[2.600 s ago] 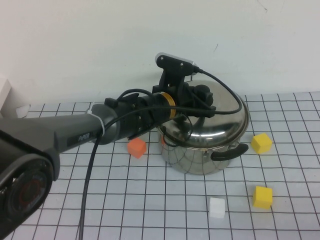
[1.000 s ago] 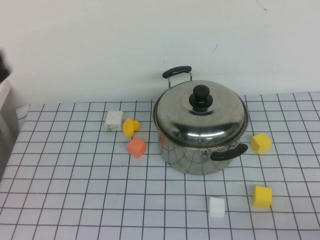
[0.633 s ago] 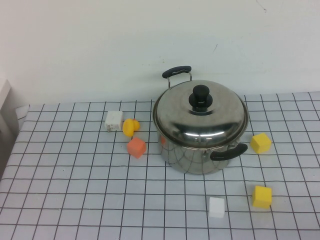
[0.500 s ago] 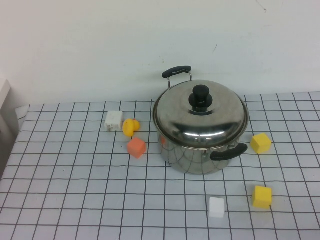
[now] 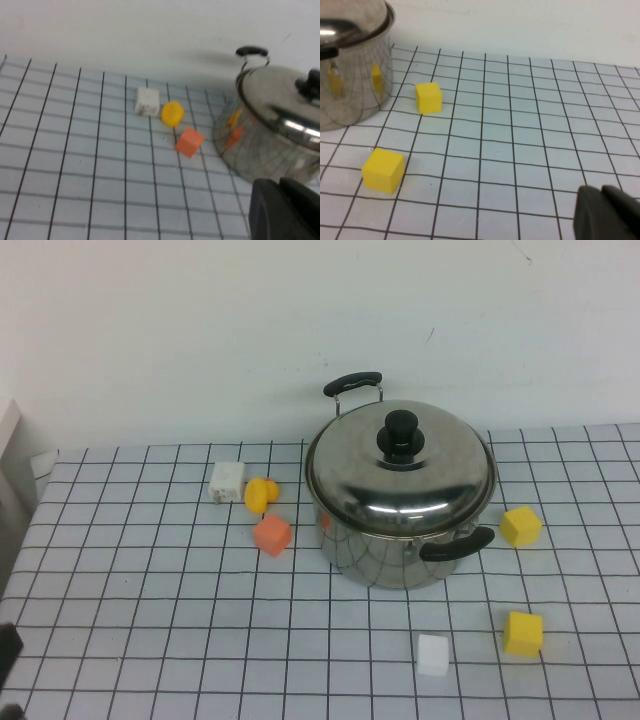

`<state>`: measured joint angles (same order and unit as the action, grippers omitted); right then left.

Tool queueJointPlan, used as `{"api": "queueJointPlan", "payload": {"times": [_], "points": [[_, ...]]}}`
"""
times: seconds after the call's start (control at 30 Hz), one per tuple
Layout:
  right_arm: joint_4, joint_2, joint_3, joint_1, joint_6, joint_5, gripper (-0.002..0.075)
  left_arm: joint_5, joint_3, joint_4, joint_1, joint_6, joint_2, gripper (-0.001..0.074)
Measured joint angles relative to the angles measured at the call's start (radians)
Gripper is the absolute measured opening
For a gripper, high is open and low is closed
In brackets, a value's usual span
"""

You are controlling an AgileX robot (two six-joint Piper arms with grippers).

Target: Cover the pot

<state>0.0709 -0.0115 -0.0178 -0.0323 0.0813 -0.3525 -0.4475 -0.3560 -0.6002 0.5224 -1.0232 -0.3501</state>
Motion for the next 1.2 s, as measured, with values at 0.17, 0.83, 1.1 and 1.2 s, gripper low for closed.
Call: {"api": "queueJointPlan", "payload": {"times": [0.17,0.83,1.1,1.2], "points": [[0.000,0.000,0.000,0.000,0.000,0.000,0.0009,-0.014,0.093,0.002,0.000,-0.002,0.009,0.0000],[0.000,0.000,0.000,0.000,0.000,0.000,0.0009,0.061,0.208,0.616,-0.515,0.860,0.363,0.0000],[0.000,0.000,0.000,0.000,0.000,0.000,0.0009,0.125,0.368,0.629,-0.525,0.741,0.363,0.0000],[0.000,0.000,0.000,0.000,0.000,0.000,0.0009,0.117,0.368,0.629,-0.525,0.719,0.364,0.0000]]}}
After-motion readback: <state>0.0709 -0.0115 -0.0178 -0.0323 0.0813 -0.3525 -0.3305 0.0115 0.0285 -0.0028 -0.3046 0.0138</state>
